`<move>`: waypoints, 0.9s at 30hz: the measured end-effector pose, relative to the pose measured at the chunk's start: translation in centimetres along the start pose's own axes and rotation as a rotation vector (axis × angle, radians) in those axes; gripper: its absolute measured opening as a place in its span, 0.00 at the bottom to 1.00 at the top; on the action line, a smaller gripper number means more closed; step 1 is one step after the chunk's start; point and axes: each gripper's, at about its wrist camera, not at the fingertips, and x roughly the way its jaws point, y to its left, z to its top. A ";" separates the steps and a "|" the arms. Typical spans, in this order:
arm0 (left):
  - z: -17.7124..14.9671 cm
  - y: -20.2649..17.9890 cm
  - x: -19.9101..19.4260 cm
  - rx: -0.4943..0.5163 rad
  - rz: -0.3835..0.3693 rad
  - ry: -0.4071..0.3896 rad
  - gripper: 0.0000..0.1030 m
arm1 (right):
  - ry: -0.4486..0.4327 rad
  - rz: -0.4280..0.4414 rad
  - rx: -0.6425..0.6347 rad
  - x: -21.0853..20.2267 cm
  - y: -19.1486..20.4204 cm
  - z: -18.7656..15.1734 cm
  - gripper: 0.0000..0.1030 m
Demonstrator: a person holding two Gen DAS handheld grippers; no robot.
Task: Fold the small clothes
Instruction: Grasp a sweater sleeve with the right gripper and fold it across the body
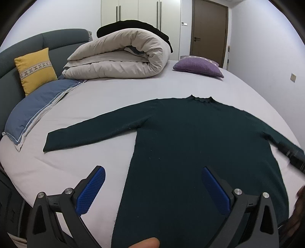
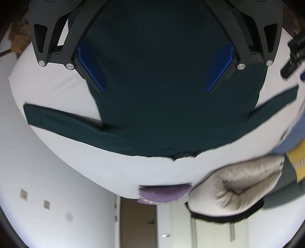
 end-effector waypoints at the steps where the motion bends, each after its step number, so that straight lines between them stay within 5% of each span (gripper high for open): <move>1: -0.3 -0.3 0.1 0.014 0.012 -0.013 1.00 | -0.006 0.005 0.033 0.3 -1.6 0.3 1.00; 15: 0.2 -7.5 3.8 0.309 0.157 -0.052 1.00 | 0.021 -0.047 0.890 8.0 -39.4 -2.5 0.95; 19: 0.9 -8.8 4.8 0.340 0.164 -0.056 1.00 | -0.011 -0.003 0.994 9.8 -44.4 -3.6 0.84; 27: 1.8 -9.6 6.8 0.253 -0.102 0.010 1.00 | -0.038 0.029 0.938 13.5 -48.2 -0.6 0.58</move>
